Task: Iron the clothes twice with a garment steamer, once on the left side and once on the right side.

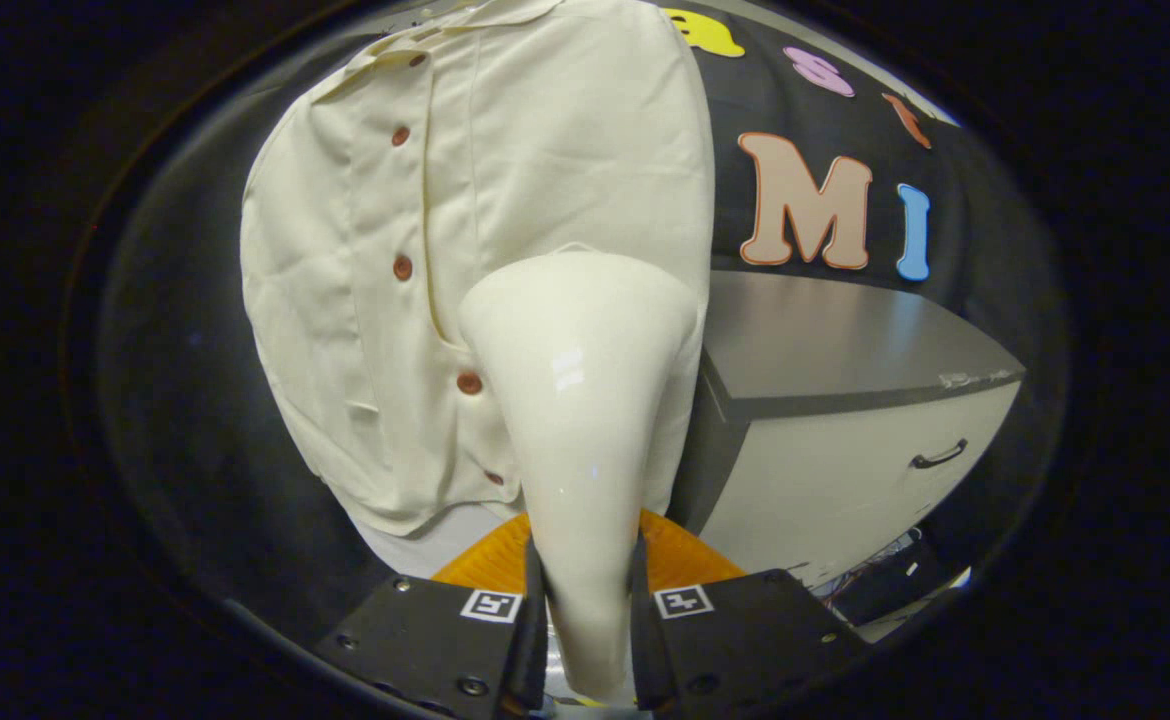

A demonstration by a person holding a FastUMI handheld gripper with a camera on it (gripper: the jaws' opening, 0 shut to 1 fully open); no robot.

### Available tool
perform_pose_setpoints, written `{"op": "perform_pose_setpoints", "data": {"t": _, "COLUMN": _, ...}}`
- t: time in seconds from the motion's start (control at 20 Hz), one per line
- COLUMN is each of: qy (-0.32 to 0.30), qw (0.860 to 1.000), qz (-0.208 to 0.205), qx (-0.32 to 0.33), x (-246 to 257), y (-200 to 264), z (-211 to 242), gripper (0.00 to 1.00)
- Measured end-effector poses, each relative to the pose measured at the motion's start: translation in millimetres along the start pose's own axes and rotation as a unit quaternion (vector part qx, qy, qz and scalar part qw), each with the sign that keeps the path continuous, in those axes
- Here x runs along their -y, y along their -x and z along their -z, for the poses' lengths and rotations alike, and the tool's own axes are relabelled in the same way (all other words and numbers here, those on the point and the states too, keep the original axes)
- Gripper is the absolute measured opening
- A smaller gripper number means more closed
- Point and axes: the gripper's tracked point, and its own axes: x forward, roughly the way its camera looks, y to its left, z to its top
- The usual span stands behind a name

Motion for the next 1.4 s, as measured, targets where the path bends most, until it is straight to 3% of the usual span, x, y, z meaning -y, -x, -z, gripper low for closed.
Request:
{"op": "perform_pose_setpoints", "data": {"t": 0.75, "qy": 0.028, "qw": 0.995, "qz": -0.003, "qx": -0.101, "x": 8.0, "y": -34.9, "z": 104.8, "gripper": 0.34}}
{"op": "perform_pose_setpoints", "data": {"t": 1.4, "qy": -0.001, "qw": 0.998, "qz": 0.006, "qx": -0.065, "x": 0.5, "y": 1.3, "z": 82.6, "gripper": 0.34}}
